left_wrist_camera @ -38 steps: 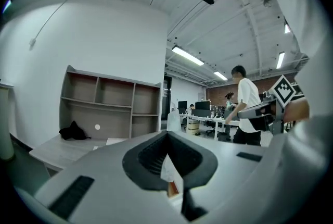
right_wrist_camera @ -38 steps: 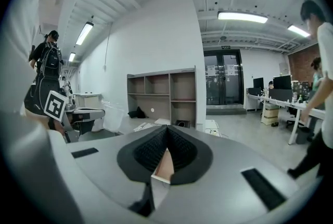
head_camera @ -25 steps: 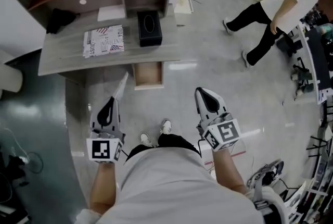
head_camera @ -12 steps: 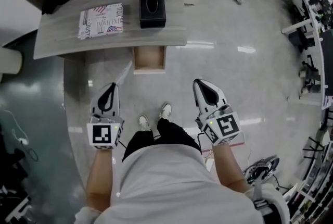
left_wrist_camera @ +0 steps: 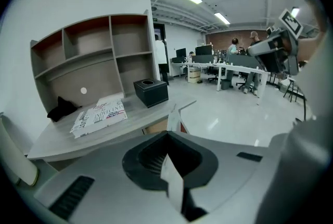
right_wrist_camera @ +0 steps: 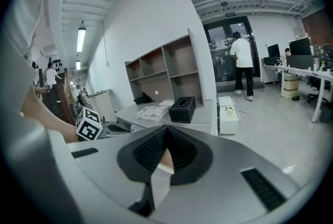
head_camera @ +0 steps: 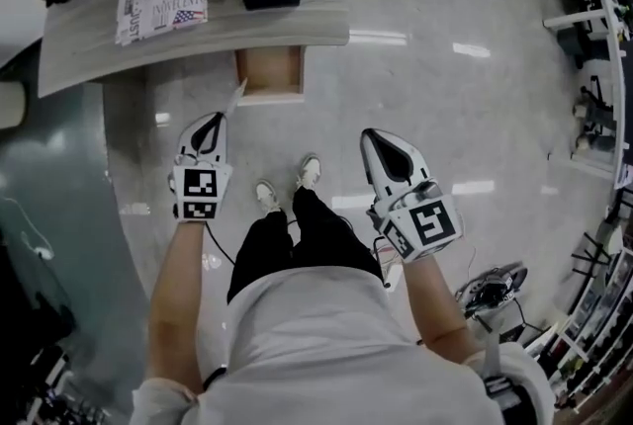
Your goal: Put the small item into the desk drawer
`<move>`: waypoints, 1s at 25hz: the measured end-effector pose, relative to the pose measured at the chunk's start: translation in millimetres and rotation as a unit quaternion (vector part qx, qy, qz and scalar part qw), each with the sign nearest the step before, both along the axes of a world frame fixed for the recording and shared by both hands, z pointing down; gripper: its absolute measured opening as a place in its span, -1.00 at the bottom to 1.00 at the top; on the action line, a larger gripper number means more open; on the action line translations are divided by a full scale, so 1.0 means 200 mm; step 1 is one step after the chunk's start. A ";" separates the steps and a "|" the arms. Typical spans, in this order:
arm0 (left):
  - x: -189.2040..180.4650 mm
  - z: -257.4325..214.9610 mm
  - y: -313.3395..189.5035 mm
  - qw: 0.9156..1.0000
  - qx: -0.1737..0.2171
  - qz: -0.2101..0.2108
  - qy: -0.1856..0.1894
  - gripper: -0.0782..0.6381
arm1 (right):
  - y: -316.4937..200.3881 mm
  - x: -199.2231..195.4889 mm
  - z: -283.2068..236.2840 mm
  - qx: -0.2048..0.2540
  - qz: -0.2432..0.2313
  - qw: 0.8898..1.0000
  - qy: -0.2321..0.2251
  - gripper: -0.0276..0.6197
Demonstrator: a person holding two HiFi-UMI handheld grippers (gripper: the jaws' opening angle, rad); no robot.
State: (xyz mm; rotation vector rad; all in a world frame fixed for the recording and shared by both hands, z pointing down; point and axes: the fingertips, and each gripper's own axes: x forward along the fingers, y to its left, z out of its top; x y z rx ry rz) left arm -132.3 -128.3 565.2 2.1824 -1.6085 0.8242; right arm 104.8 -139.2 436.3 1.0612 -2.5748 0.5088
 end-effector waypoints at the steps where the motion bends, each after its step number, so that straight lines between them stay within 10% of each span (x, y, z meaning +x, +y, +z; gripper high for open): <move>1: 0.01 0.04 -0.01 1.000 -0.008 0.004 -0.002 -0.73 | 0.00 0.01 0.01 -0.003 0.001 1.000 -0.001 -0.84; 25: 0.08 0.68 -0.17 0.994 -0.061 0.064 -0.065 -0.73 | 0.01 0.02 0.74 -0.093 -0.028 0.995 0.006 -0.84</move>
